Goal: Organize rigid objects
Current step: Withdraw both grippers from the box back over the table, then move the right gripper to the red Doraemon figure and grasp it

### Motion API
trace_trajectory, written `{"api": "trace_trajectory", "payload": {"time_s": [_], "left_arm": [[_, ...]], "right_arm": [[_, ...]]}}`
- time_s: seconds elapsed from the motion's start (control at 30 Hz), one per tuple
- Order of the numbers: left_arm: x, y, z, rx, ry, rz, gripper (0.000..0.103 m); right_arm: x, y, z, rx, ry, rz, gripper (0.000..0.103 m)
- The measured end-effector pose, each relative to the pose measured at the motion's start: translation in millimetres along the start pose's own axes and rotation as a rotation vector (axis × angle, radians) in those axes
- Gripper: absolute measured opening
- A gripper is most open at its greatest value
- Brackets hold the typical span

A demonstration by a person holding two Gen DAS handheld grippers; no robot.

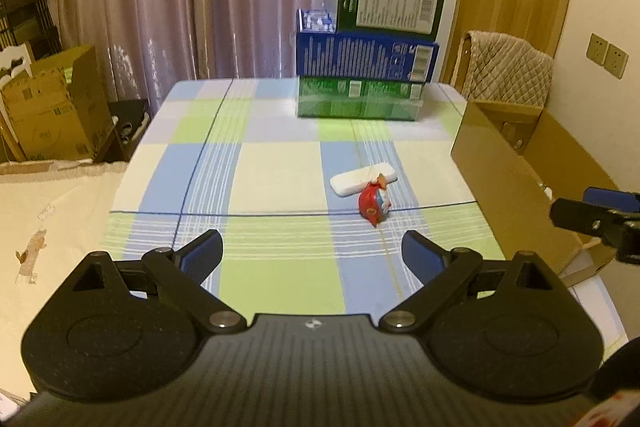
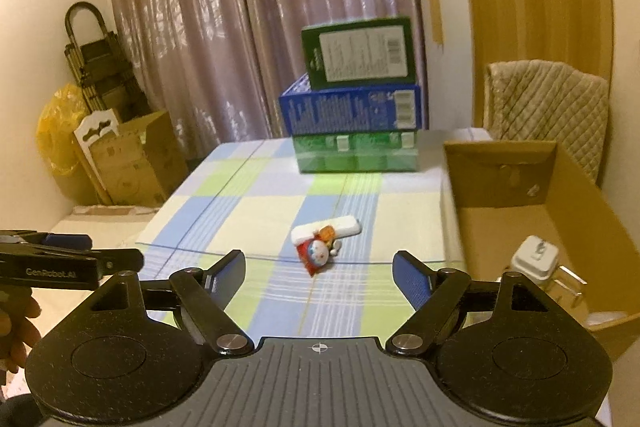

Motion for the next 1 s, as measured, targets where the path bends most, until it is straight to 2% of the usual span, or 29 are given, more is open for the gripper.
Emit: {"api": "trace_trajectory", "payload": {"time_s": [0.47,0.67,0.83,0.93,1.0], "left_arm": [[-113,-2,19,0.066,-0.011,0.054,0.094],[-155,-4,21,0.013,0.013,0.027,0.094],[-176,6,22,0.025,-0.021,0.018,0.094],[-185,18,26,0.0,-0.016,-0.043,0.094],[-191,23,28,-0.036,0.01,-0.051,0.094]], "right_arm": [[-100,-16,-7,0.057,-0.048,0.013,0.078],[-140,-30,-10,0.113,-0.04,0.03,0.078],[-170,-44,-14,0.09,-0.03,0.091,0.078],[-185,-40,-9,0.125,-0.038,0.086,0.078],[-193,-37,-8,0.129,-0.045,0.08,0.078]]}}
Point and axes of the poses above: each gripper's, at about its wrist camera, not at the fingertips, and x roughly against the way its jaws point, z to its left, y to its top, the point moved 9 cm from there along -x, roughly the way its jaws point, and after that the axes turned 1 degree about z, right-handed, at the moved point
